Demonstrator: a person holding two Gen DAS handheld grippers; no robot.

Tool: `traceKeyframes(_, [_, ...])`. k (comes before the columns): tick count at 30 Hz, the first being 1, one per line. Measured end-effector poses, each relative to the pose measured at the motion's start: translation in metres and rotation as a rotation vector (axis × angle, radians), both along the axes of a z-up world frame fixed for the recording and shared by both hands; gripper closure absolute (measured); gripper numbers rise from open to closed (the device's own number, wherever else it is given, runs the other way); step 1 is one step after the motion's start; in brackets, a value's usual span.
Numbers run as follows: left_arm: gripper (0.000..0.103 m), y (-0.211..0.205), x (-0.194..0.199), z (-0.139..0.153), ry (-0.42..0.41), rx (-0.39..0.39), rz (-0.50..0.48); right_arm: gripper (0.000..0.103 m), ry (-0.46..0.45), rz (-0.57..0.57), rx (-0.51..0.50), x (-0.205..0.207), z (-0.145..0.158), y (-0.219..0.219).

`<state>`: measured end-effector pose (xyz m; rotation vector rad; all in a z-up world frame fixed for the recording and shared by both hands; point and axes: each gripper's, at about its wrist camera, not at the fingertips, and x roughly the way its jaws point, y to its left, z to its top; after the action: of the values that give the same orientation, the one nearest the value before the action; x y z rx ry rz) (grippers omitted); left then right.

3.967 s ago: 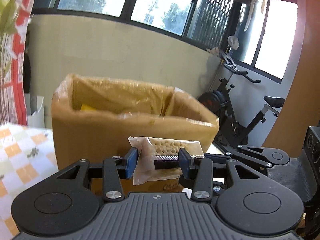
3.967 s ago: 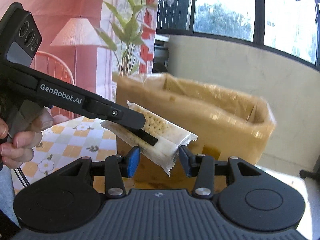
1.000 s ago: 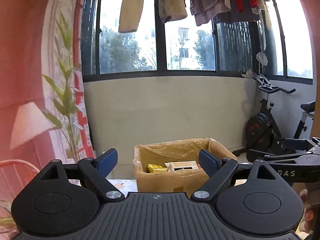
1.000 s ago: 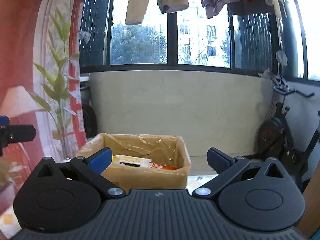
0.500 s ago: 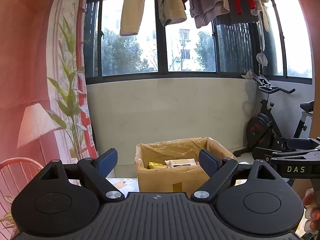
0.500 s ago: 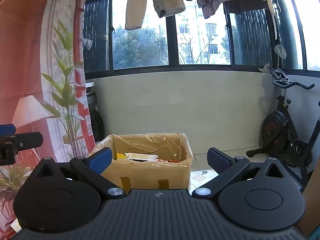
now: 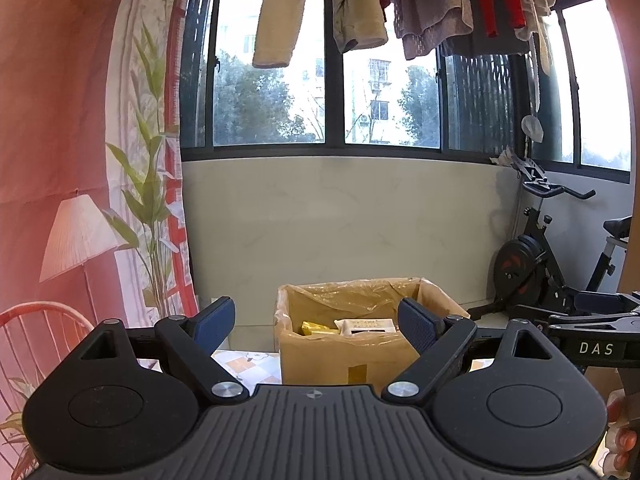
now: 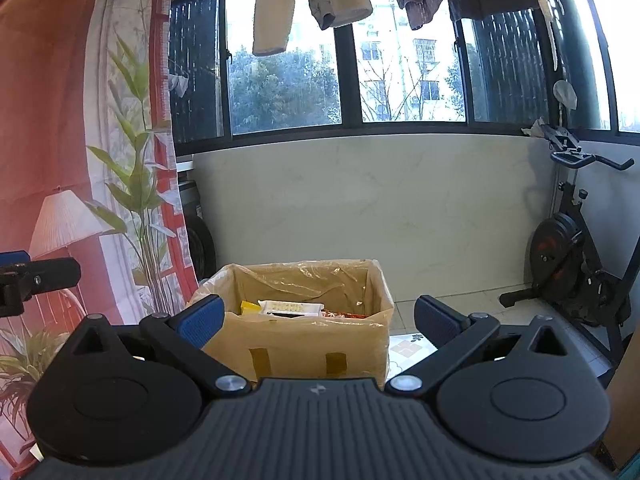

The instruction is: Organize snacks

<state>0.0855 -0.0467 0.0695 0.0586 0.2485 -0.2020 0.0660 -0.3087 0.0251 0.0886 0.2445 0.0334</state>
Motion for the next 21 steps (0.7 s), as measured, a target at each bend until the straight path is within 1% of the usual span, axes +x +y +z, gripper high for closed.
traceKeyframes(21, [0.013, 0.0053, -0.0049, 0.0007, 0.002, -0.037, 0.013, 0.000, 0.001, 0.006, -0.012, -0.0006, -0.0012, -0.0005])
